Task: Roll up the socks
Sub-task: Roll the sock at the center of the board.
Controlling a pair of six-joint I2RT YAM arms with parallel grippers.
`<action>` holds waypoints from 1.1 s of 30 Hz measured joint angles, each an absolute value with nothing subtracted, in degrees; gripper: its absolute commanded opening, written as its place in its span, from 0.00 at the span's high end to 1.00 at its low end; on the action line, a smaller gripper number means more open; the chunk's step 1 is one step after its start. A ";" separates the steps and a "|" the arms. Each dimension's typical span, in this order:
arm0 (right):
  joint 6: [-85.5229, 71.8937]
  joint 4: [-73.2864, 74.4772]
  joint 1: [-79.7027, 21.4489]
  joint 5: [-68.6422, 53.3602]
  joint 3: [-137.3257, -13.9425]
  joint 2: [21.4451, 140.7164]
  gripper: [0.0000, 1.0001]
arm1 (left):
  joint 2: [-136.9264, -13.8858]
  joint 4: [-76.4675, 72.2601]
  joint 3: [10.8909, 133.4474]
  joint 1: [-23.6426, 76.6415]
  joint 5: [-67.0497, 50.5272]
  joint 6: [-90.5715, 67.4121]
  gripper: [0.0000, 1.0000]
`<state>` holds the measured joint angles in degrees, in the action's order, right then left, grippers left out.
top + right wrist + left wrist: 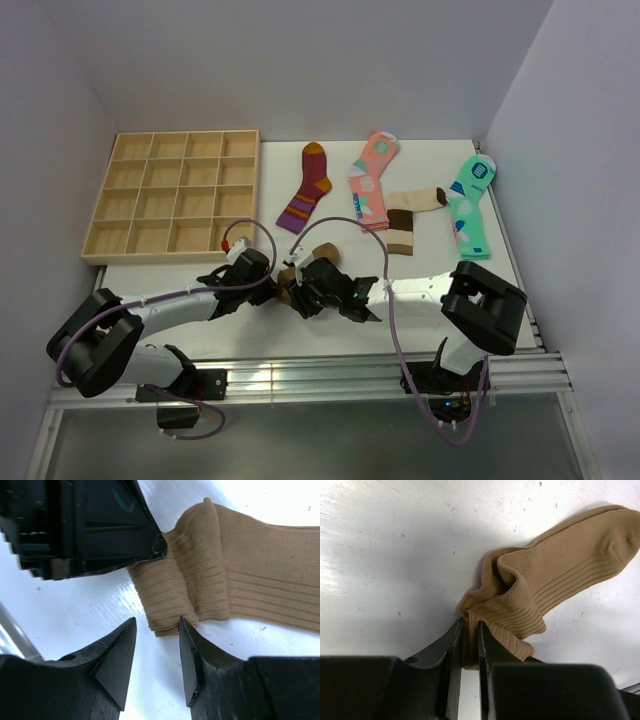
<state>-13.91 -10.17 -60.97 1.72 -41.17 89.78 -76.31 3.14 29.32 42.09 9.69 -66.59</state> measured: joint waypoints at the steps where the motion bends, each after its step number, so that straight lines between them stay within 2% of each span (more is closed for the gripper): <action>1: -13.74 -10.17 -61.06 2.09 -41.25 90.17 0.52 | -76.31 3.18 29.34 42.09 9.69 -66.59 0.83; 33: -9.28 -6.46 -64.64 7.84 -45.95 93.36 0.49 | -76.31 3.33 29.41 42.06 9.26 -65.41 0.83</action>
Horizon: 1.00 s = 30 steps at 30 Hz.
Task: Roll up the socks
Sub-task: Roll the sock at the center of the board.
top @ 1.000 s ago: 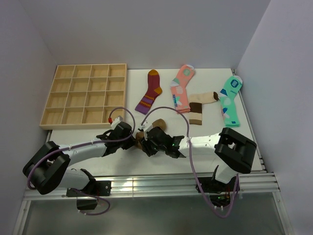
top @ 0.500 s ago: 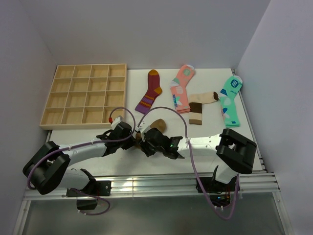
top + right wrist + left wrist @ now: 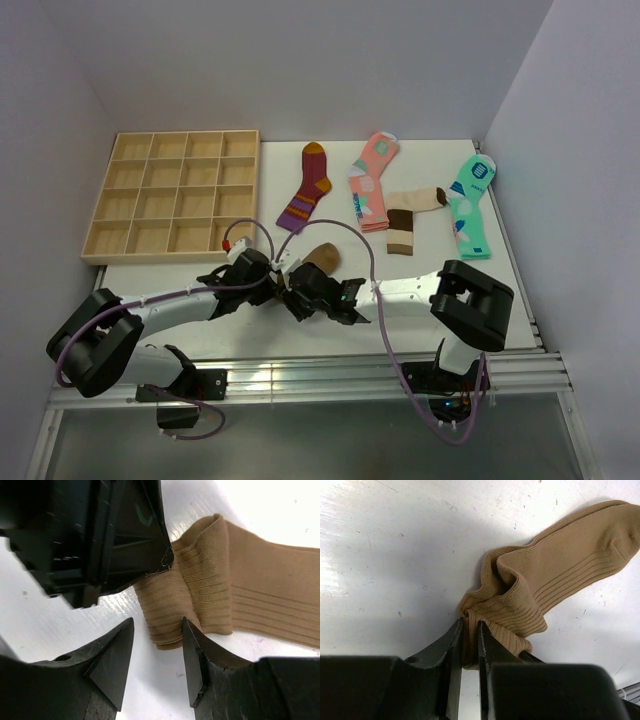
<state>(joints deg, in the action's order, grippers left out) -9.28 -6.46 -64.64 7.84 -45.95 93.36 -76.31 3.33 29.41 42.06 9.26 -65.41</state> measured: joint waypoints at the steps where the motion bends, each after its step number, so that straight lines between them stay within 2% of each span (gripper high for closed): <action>1: -9.30 -6.50 -64.64 7.77 -45.98 93.95 0.49 | -76.31 3.33 29.41 42.06 9.26 -65.41 0.83; 9: -10.35 -7.25 -64.64 8.23 -46.26 95.61 0.50 | -76.31 3.51 29.41 42.02 9.23 -65.41 0.82; 14: -11.81 -6.76 -64.69 10.22 -48.14 97.86 0.55 | -75.92 4.21 29.41 41.69 9.28 -65.41 0.82; 17: -12.69 -6.57 -64.69 11.05 -48.62 98.30 0.76 | -75.26 5.10 29.41 41.67 9.61 -65.36 0.82; 18: -13.04 -6.48 -64.69 11.18 -48.86 98.48 0.90 | -75.02 5.37 29.41 41.67 9.85 -65.34 0.82; 19: -13.30 -6.39 -64.69 11.27 -49.01 98.59 0.97 | -74.76 5.61 29.41 41.65 9.98 -65.32 0.81; 20: -13.69 -6.15 -64.69 11.33 -49.30 98.70 1.00 | -74.54 5.87 29.41 41.56 10.15 -65.25 0.79; 24: -14.72 -5.26 -64.55 10.87 -49.98 98.91 1.00 | -73.63 7.22 29.39 41.30 10.41 -65.12 0.64; 28: -16.21 -3.77 -63.18 7.86 -50.74 98.91 1.00 | -71.68 9.10 29.10 41.25 11.44 -65.23 0.38; 30: -17.50 -2.50 -61.52 4.51 -51.46 98.91 1.00 | -69.91 9.56 28.75 41.28 11.94 -65.58 0.32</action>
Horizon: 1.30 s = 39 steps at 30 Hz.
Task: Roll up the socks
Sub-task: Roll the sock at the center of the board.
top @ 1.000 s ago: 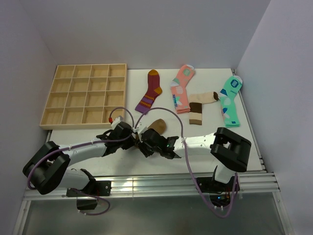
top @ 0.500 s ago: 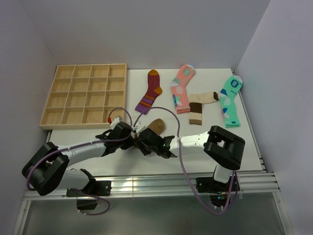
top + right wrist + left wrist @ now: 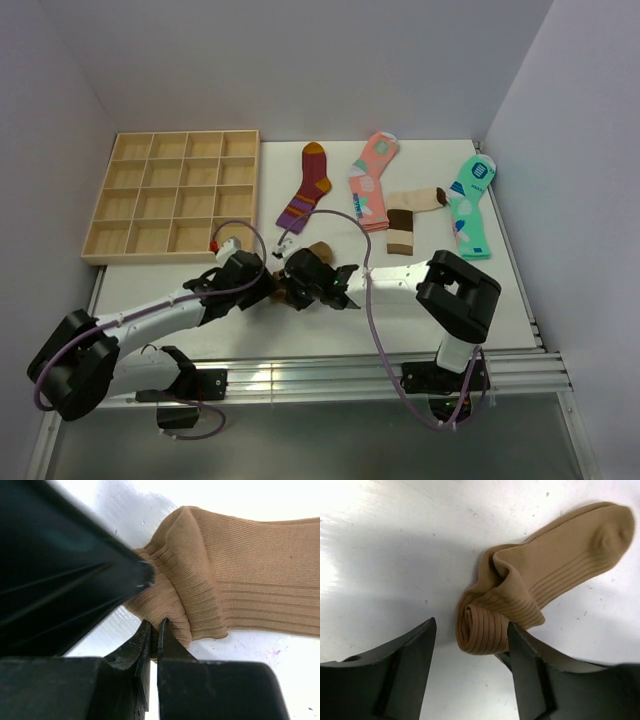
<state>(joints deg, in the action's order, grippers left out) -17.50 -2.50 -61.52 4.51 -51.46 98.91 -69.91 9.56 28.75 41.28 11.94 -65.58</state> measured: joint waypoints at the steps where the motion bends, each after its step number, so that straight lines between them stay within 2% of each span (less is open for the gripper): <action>1: -18.33 -1.85 -60.51 2.39 -51.77 98.91 1.00 | -68.66 9.69 28.40 41.28 12.36 -65.84 0.26; 4: -20.91 -0.05 -57.01 -4.51 -52.69 99.07 1.00 | -64.75 10.11 26.87 41.28 13.89 -67.24 0.20; 12: -28.05 0.51 -47.07 -25.41 -53.30 101.73 1.00 | -55.90 7.90 19.53 41.28 15.73 -69.54 0.20; 19: -35.29 -2.83 -41.69 -38.54 -53.47 106.43 1.00 | -58.85 1.21 17.56 41.47 14.44 -69.45 0.22; 27: -40.77 -5.89 -38.83 -44.05 -52.77 108.77 1.00 | -64.10 -5.91 17.69 42.02 14.15 -69.06 0.26; 32: -42.78 -7.49 -37.93 -45.95 -52.42 109.86 0.99 | -67.02 -8.43 18.50 42.09 13.96 -68.62 0.31; 39: -43.40 -7.68 -37.82 -45.80 -52.36 109.89 0.86 | -72.51 -11.53 20.51 42.11 13.39 -68.71 0.46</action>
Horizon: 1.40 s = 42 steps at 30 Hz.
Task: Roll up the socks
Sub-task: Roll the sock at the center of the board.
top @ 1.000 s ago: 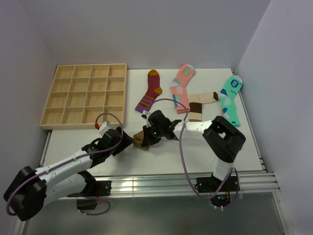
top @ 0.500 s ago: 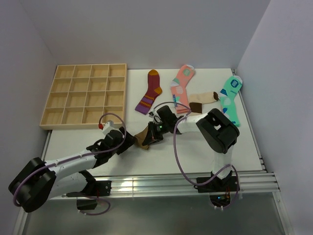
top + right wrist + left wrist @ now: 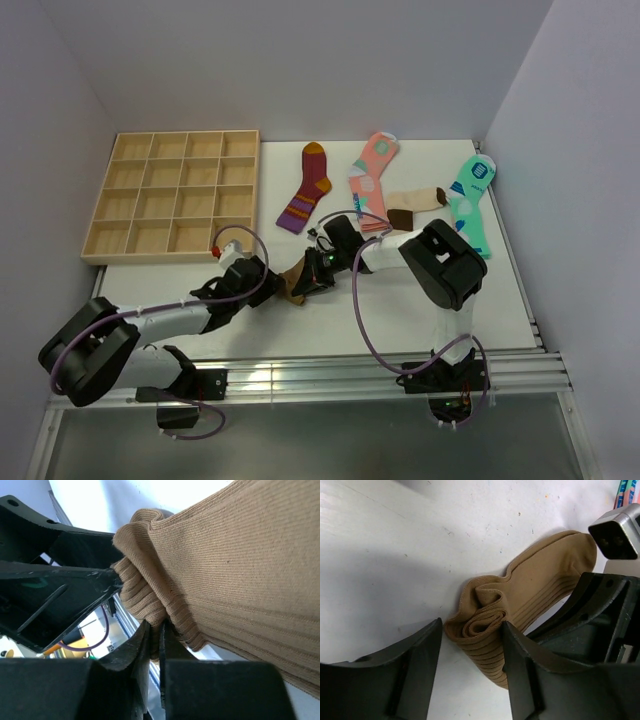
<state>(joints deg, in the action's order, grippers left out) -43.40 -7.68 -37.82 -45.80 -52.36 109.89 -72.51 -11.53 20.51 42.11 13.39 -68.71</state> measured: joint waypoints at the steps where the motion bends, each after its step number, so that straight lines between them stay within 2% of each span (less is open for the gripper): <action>1: -43.40 -7.64 -37.82 -45.67 -52.36 109.89 0.84 | -73.17 -11.60 20.91 42.15 13.34 -68.66 0.47; 7: -42.28 -6.92 -37.82 -43.86 -52.34 108.92 0.67 | -76.49 -11.86 22.61 42.24 13.28 -69.28 0.65; 9: -41.36 -6.26 -37.85 -42.68 -52.25 107.98 0.61 | -77.10 -11.68 22.94 42.26 13.26 -69.49 0.67; 12: -39.09 -5.10 -38.11 -39.48 -51.51 105.38 0.57 | -77.78 -11.18 23.55 42.26 12.97 -69.65 0.72; 24: -24.62 -2.52 -46.83 -16.95 -47.31 88.05 0.57 | -78.70 -7.05 26.39 42.41 12.27 -68.49 0.76; 30: -20.78 -2.13 -50.83 -9.98 -47.33 87.88 0.57 | -78.70 -5.08 27.38 42.54 12.23 -67.94 0.76; 34: -19.90 -1.21 -52.07 -6.76 -47.37 90.13 0.62 | -78.70 -4.54 27.66 42.59 12.23 -67.88 0.75; 42: -22.09 -0.84 -52.64 -3.03 -47.27 92.51 0.96 | -78.46 -4.01 27.68 42.63 12.12 -67.88 0.70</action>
